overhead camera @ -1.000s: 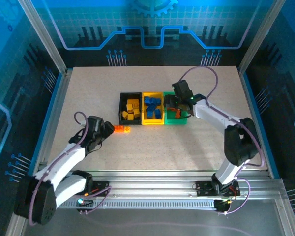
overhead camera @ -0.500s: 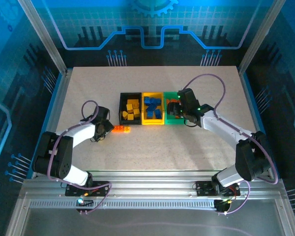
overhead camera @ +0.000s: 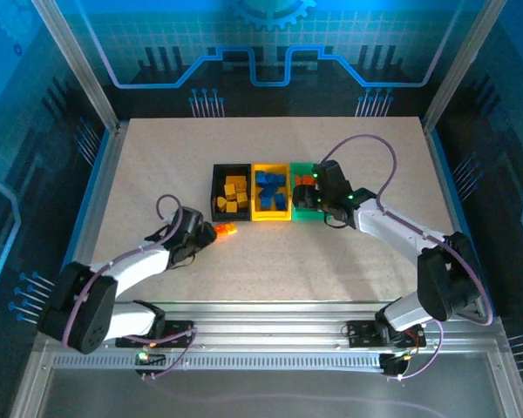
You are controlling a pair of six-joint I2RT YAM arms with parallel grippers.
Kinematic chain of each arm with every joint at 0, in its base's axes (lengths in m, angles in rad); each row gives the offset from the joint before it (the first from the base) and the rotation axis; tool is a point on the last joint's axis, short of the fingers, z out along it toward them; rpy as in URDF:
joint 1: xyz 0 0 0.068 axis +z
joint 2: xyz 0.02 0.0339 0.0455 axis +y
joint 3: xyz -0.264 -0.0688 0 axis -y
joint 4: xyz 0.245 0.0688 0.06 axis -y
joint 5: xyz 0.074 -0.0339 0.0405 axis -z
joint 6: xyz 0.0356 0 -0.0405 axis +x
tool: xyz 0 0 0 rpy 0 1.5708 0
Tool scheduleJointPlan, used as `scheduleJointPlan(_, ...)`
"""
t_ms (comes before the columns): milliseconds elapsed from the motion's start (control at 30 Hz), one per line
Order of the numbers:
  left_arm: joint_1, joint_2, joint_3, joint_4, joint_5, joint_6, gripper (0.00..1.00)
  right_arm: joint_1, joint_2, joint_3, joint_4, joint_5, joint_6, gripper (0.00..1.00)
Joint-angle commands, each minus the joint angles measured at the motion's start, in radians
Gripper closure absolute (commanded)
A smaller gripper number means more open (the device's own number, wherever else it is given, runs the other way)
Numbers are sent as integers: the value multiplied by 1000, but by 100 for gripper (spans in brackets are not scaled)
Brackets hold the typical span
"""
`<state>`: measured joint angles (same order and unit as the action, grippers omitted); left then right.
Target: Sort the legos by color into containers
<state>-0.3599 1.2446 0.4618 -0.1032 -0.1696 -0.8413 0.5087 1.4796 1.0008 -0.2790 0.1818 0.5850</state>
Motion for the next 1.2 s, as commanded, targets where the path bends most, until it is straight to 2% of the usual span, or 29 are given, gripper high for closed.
scheduleJointPlan(0, -35, -148, -31, -68, 90, -45, 23, 76, 24, 2, 34, -48, -11, 22)
scheduleJointPlan(200, -31, -495, 0, -303, -33, -17, 1, 322, 141, 76, 93, -3, -11, 15)
scheduleJointPlan(367, 15, -549, 85, -387, -28, 20, 1, 438, 318, 223, 74, 71, 58, 11)
scheduleJointPlan(500, 15, -548, 146, -434, -37, 45, 1, 520, 451, 359, 17, 210, 133, 3)
scheduleJointPlan(533, 15, -558, 154, -443, -42, 46, 1, 536, 487, 406, -9, 245, 142, 0)
scheduleJointPlan(700, 20, -637, 168, -473, -62, 46, 1, 574, 643, 613, -174, 348, 165, 0)
scheduleJointPlan(800, 24, -670, 173, -483, -62, 53, 1, 578, 704, 680, -235, 361, 189, 0)
scheduleJointPlan(1000, 35, -680, 176, -491, -50, 56, 1, 596, 769, 746, -302, 397, 243, 0)
scheduleJointPlan(1167, 39, -731, 188, -512, -104, 41, 1, 641, 755, 693, -248, 436, 271, 0)
